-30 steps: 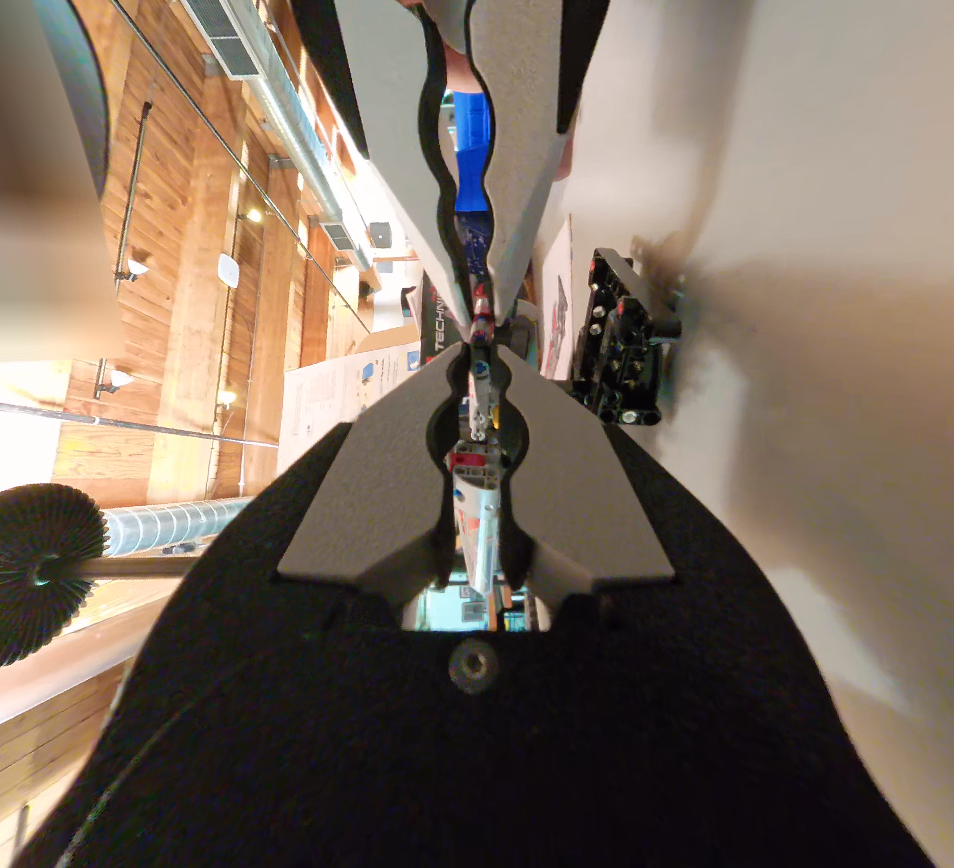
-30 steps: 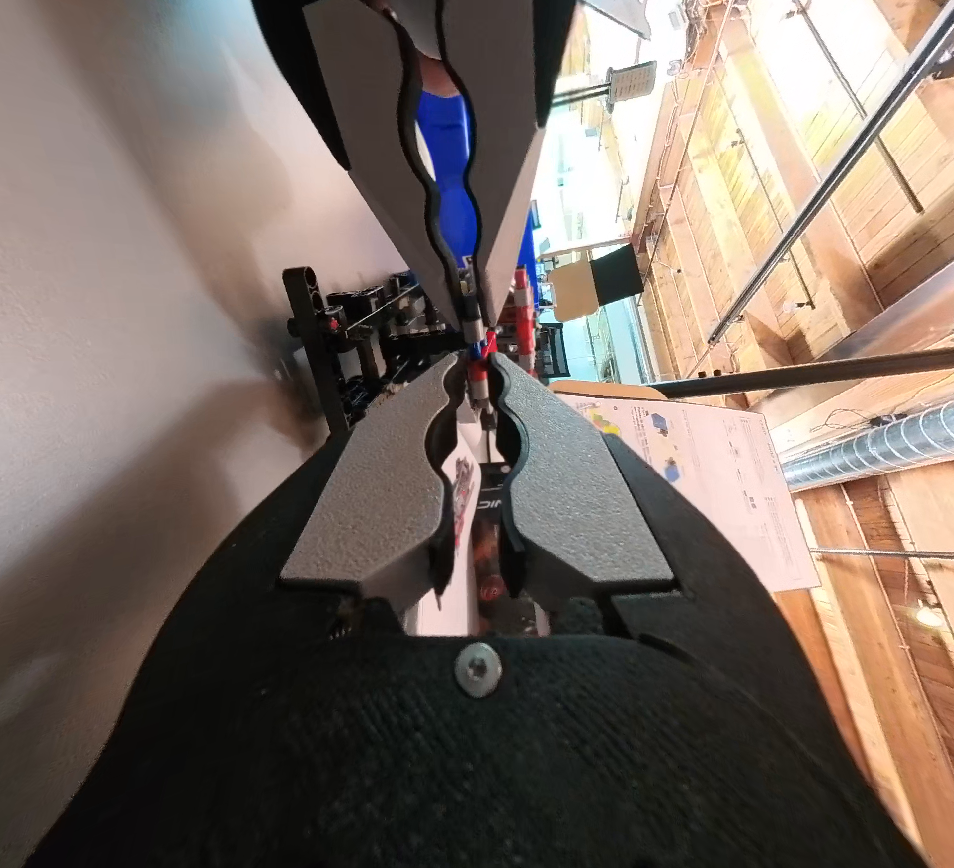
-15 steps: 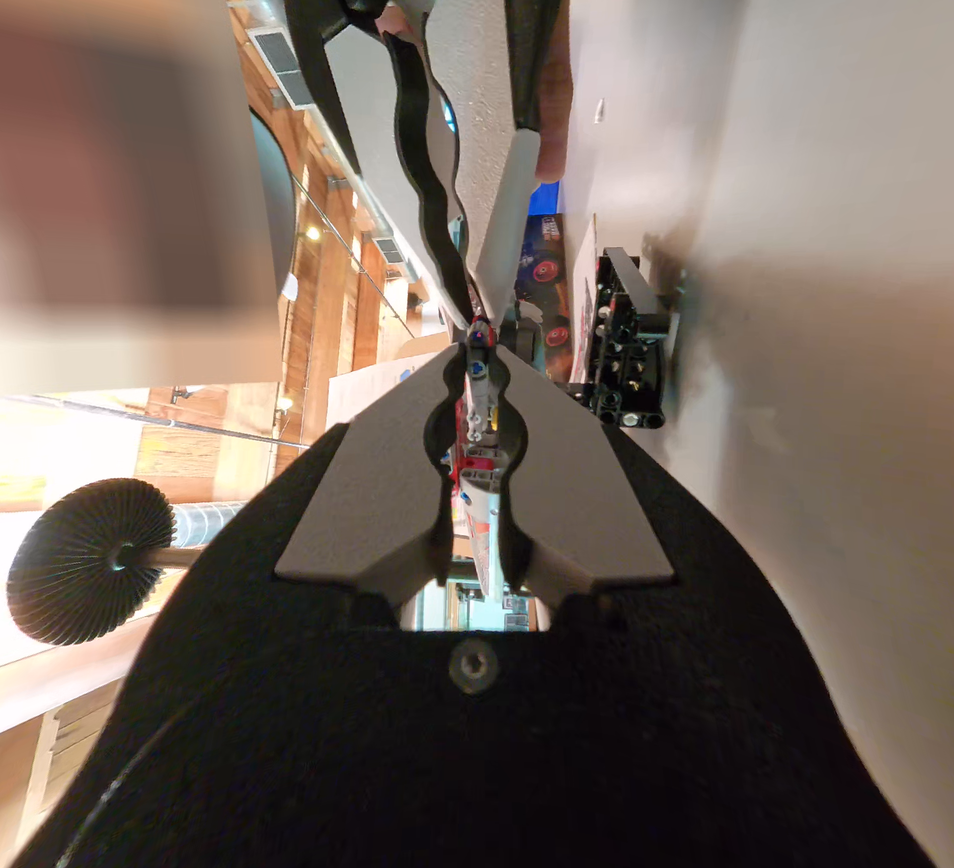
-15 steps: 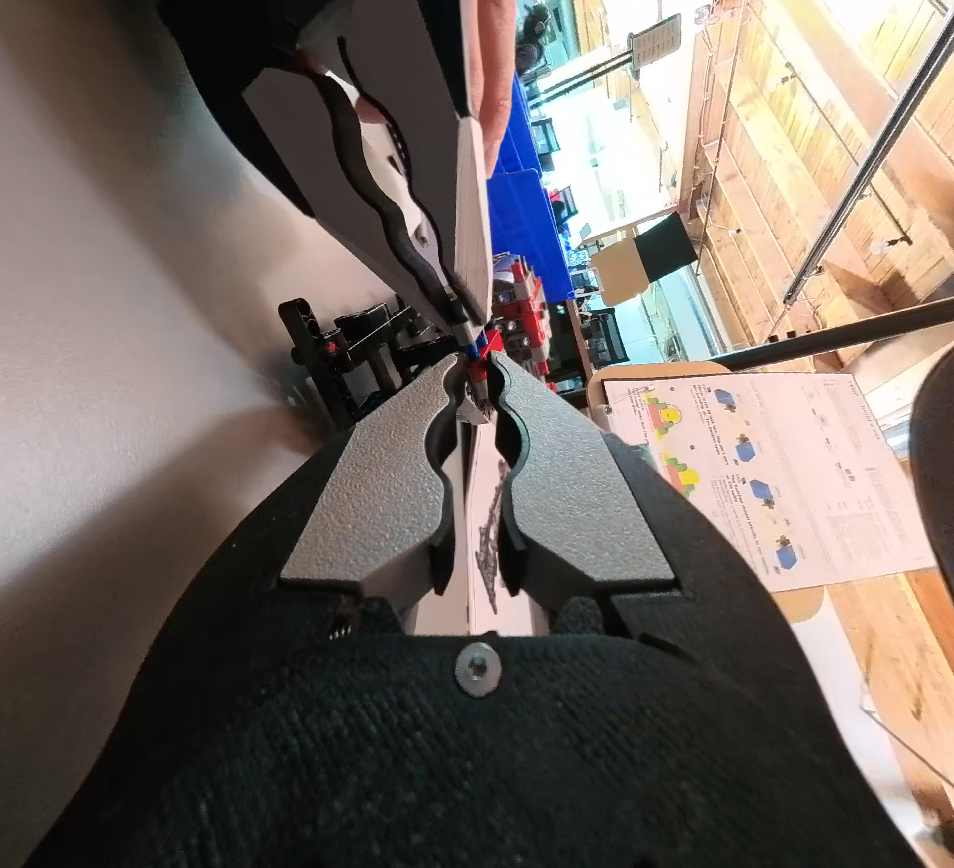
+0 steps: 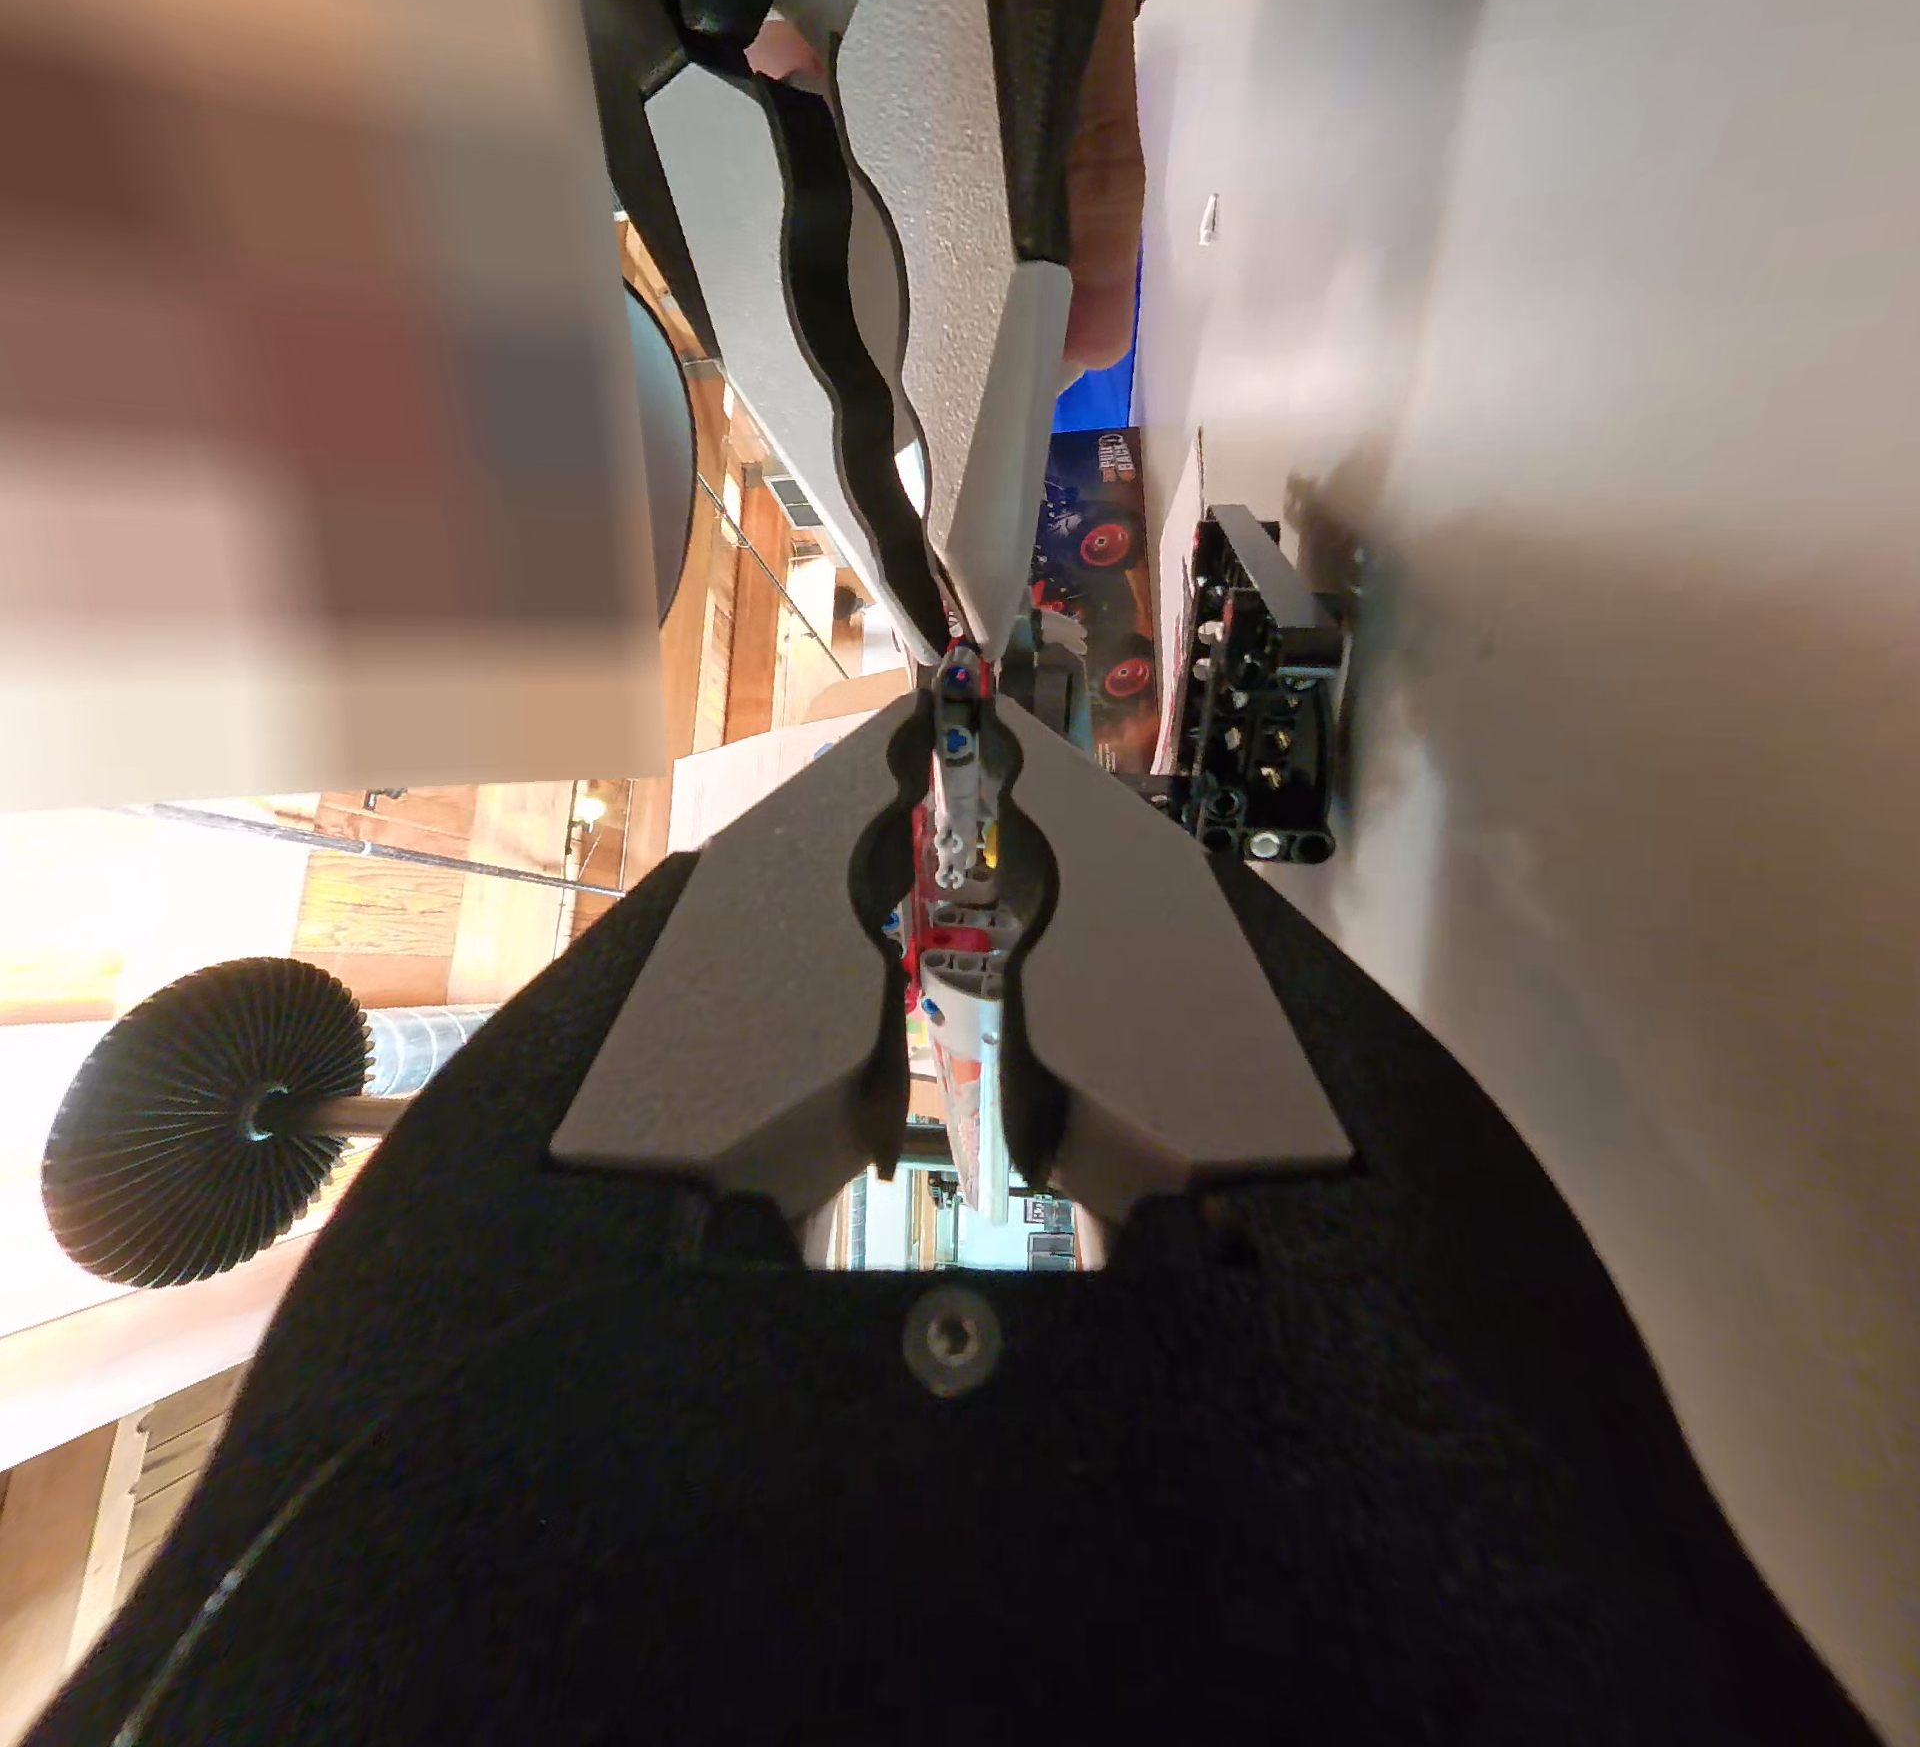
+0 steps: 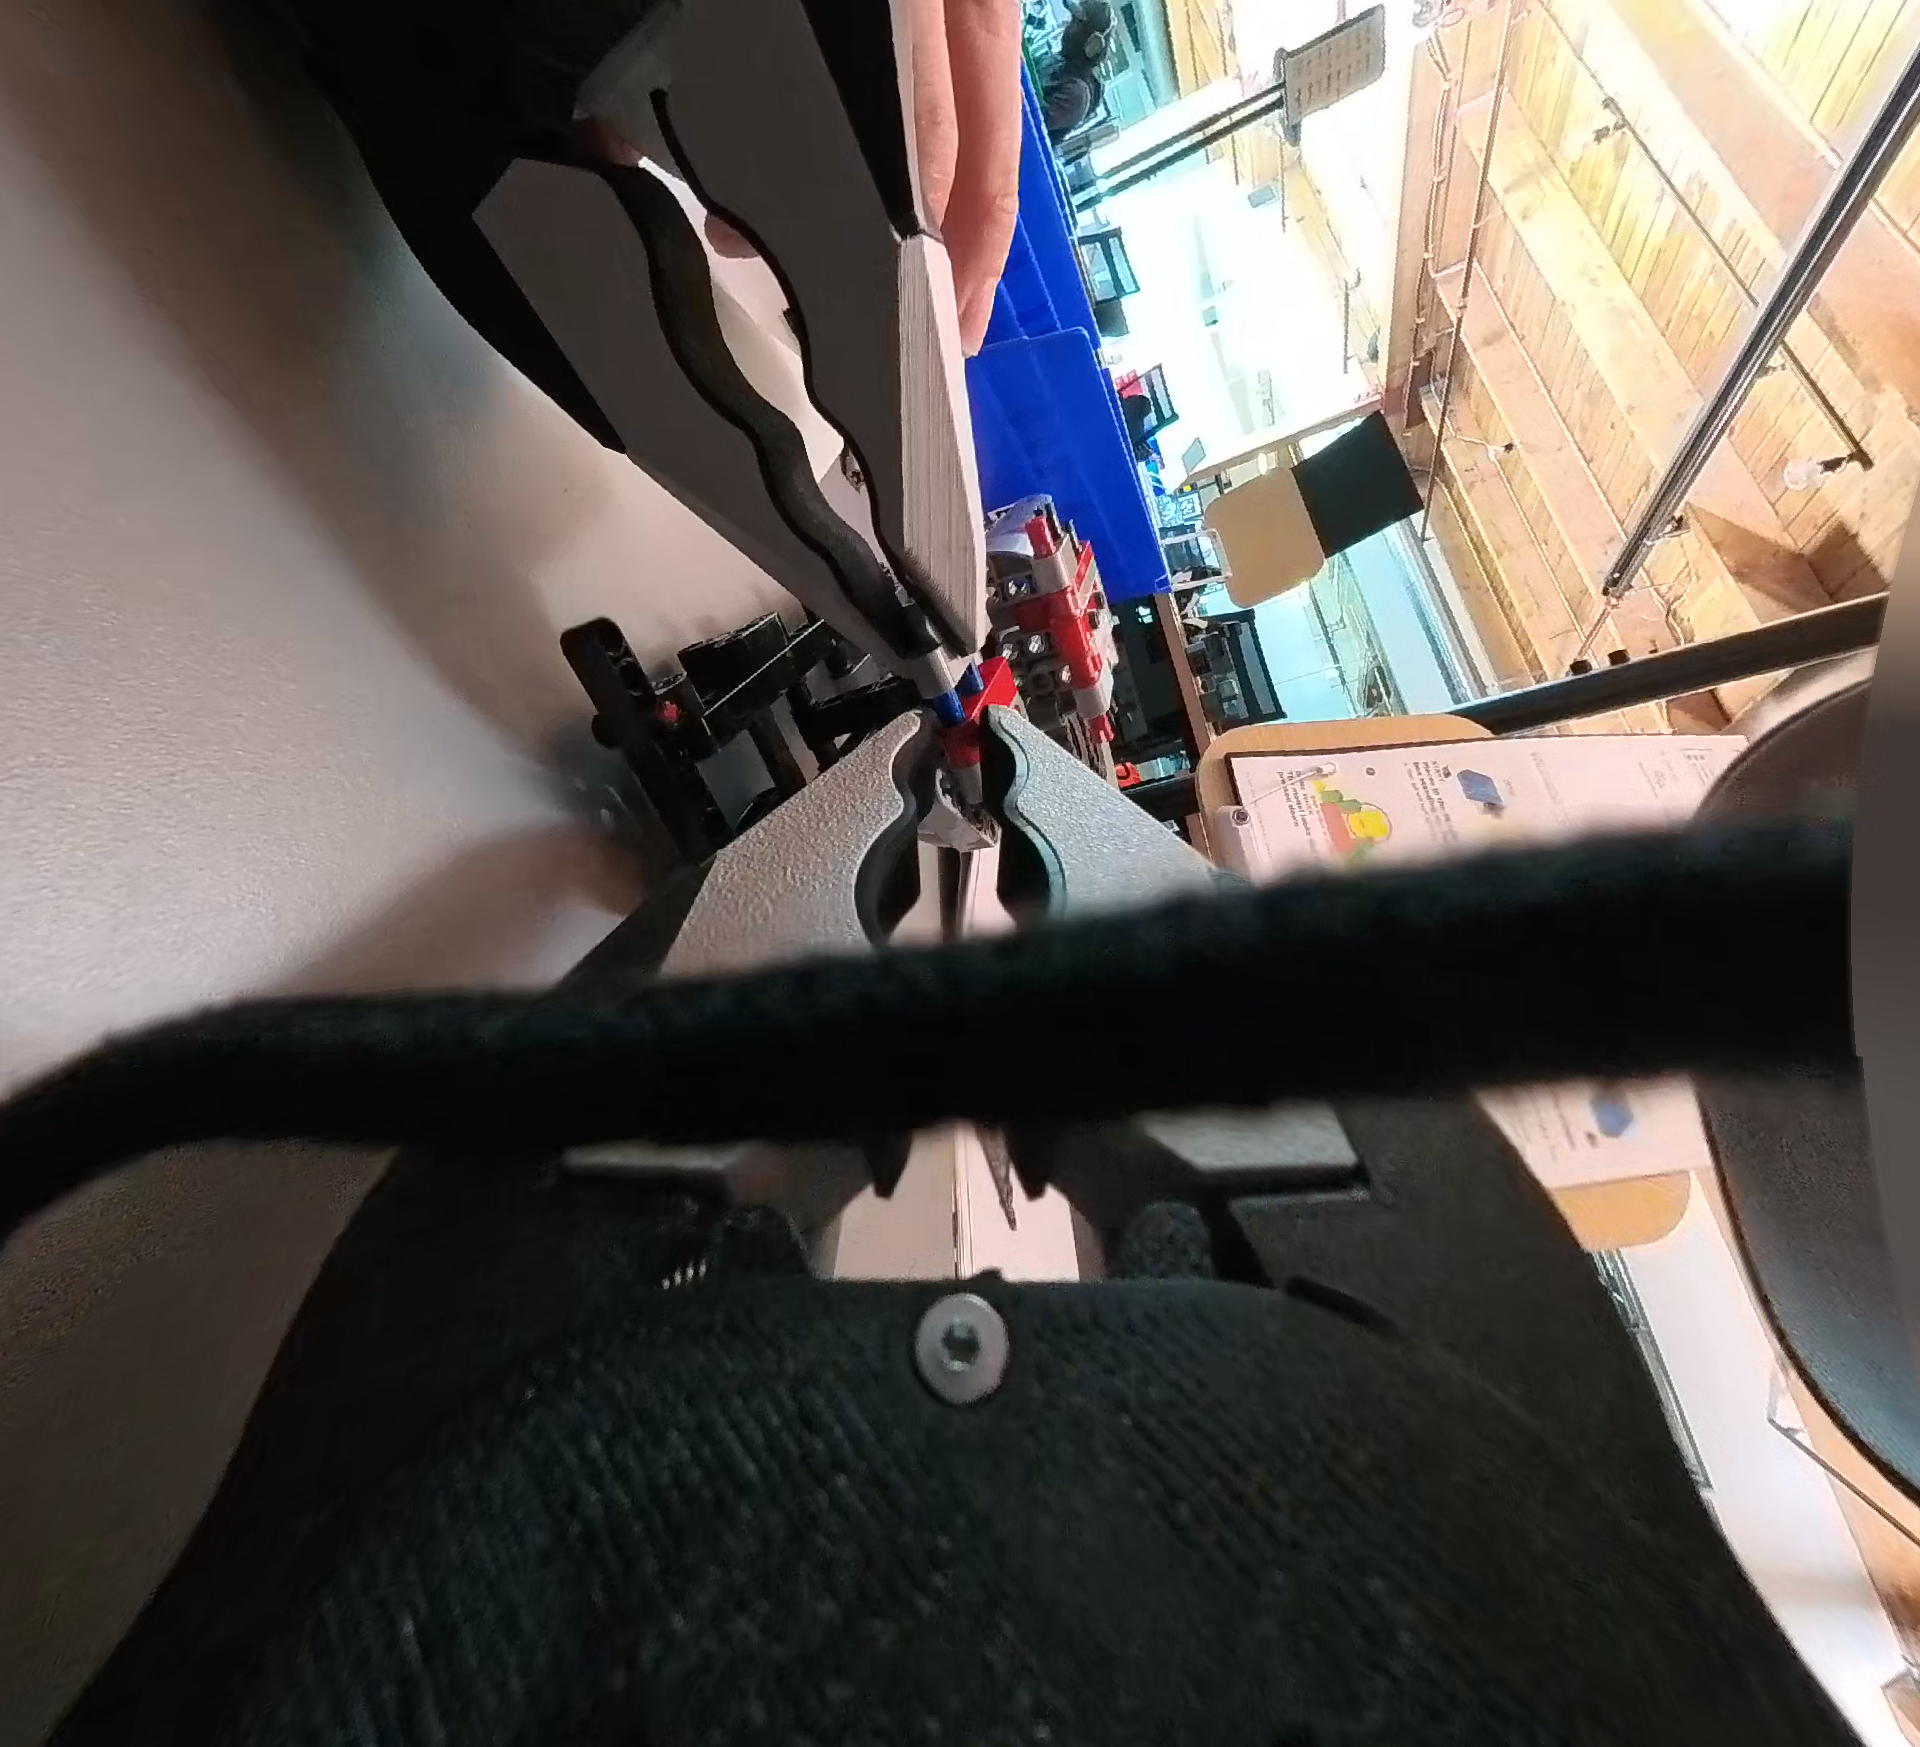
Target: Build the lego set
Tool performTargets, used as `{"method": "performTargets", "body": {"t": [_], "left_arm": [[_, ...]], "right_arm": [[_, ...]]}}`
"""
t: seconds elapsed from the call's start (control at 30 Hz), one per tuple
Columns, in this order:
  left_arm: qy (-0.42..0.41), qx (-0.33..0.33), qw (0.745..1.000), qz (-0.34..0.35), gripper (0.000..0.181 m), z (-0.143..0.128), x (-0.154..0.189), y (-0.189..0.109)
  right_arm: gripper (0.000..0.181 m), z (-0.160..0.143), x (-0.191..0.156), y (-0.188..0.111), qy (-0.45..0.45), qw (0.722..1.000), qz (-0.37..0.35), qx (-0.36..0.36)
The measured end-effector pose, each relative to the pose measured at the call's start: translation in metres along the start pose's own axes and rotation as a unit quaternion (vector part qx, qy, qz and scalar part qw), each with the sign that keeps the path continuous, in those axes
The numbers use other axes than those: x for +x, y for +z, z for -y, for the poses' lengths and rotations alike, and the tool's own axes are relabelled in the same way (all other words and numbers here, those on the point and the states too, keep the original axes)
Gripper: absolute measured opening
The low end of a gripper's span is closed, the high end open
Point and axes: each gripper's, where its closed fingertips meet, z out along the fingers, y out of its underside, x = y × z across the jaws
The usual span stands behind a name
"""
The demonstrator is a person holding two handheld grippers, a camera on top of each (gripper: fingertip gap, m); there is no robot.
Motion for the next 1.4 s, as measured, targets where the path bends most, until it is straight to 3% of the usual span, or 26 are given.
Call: {"method": "performTargets", "body": {"t": [0.3, 0.7, 0.87, 0.93, 1.0, 1.3, 1.4], "left_arm": [[-0.012, -0.009, 1.000, -0.023, 0.004, 0.006, -0.002, 0.008], [-0.055, -0.052, 0.992, -0.098, 0.004, 0.012, 0.000, 0.033], [-0.042, -0.056, 0.992, -0.105, 0.004, 0.014, -0.002, 0.043], [-0.050, -0.048, 0.992, -0.103, 0.004, 0.017, -0.002, 0.044], [-0.054, -0.046, 0.993, -0.099, 0.004, 0.017, 0.000, 0.044], [-0.049, -0.046, 0.993, -0.095, 0.004, 0.019, 0.005, 0.043], [-0.047, -0.049, 0.993, -0.094, 0.004, 0.019, 0.008, 0.042]], "right_arm": [[0.005, -0.006, 0.001, 0.000, -0.007, 1.000, 0.004, -0.016], [0.002, -0.020, 0.006, 0.001, 0.116, 0.992, 0.024, -0.034], [0.002, -0.027, 0.013, -0.002, 0.019, 0.998, -0.018, -0.055], [0.004, -0.027, 0.013, -0.007, -0.030, 0.999, -0.032, -0.032], [0.013, -0.035, 0.017, -0.011, -0.048, 0.997, -0.046, -0.043], [0.038, -0.042, 0.014, -0.008, -0.100, 0.995, -0.007, 0.006], [0.019, -0.043, 0.009, -0.006, -0.101, 0.994, 0.018, 0.024]]}}
